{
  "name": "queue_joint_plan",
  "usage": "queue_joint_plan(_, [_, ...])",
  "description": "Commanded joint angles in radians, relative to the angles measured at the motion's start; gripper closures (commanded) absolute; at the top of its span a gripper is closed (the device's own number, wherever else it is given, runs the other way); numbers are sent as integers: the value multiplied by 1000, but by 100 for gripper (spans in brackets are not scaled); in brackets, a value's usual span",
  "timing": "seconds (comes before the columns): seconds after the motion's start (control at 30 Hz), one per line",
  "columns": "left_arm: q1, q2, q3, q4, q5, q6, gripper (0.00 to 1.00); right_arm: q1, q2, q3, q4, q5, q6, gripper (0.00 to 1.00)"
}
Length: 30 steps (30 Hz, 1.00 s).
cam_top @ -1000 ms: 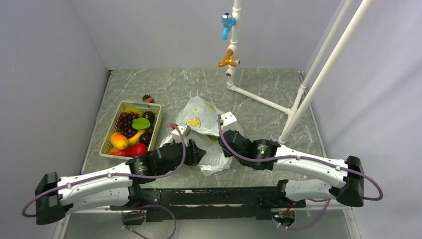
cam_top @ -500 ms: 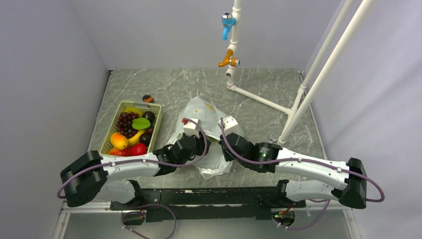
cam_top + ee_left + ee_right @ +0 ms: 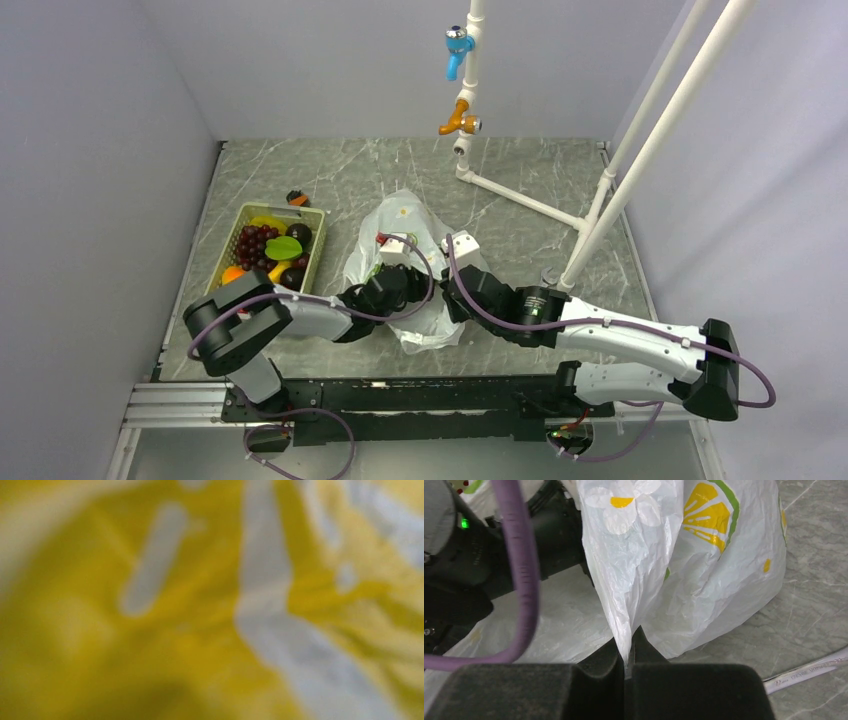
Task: Take the fake fruits out of the plastic bag
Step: Take out the fake fruit from the plastic bag.
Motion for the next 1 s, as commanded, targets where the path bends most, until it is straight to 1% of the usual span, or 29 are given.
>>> queue_joint_plan(0.0, [3, 54, 58, 133, -20, -15, 29, -1, -33, 16, 24, -7, -5, 100])
queue_joint_plan(0.1, [2, 95, 90, 126, -36, -18, 19, 0, -34, 11, 22, -9, -1, 100])
queue_joint_plan(0.17, [3, 119, 99, 127, -60, -33, 15, -1, -37, 10, 21, -11, -2, 100])
queue_joint_plan(0.27, [5, 161, 120, 135, -93, -43, 14, -1, -38, 9, 19, -11, -3, 100])
queue_joint_plan(0.47, [23, 246, 213, 22, -116, -69, 18, -1, -41, 9, 17, -12, -3, 100])
queue_joint_plan(0.5, [27, 256, 219, 16, -118, -69, 20, -1, -42, 9, 17, -12, -2, 100])
queue_joint_plan(0.57, [34, 263, 223, 17, -107, -64, 29, 0, -44, 5, 16, -9, -2, 100])
queue_joint_plan(0.63, [36, 247, 219, 15, -100, -56, 41, -1, -46, -2, 14, -2, -1, 100])
queue_joint_plan(0.7, [38, 210, 204, 11, -93, -46, 56, 0, -49, -12, 13, 7, -3, 100])
queue_joint_plan(0.73, [41, 187, 195, 6, -79, -46, 62, -1, -51, -18, 12, 12, -4, 100])
queue_joint_plan(0.8, [54, 131, 185, -20, -9, -45, 74, -1, -54, -32, 13, 23, -4, 100])
queue_joint_plan(0.83, [61, 100, 188, -66, 28, -51, 78, -1, -56, -40, 13, 31, -5, 100])
queue_joint_plan(0.97, [66, -3, 213, -230, 162, -70, 90, 0, -72, -69, 21, 52, -8, 100])
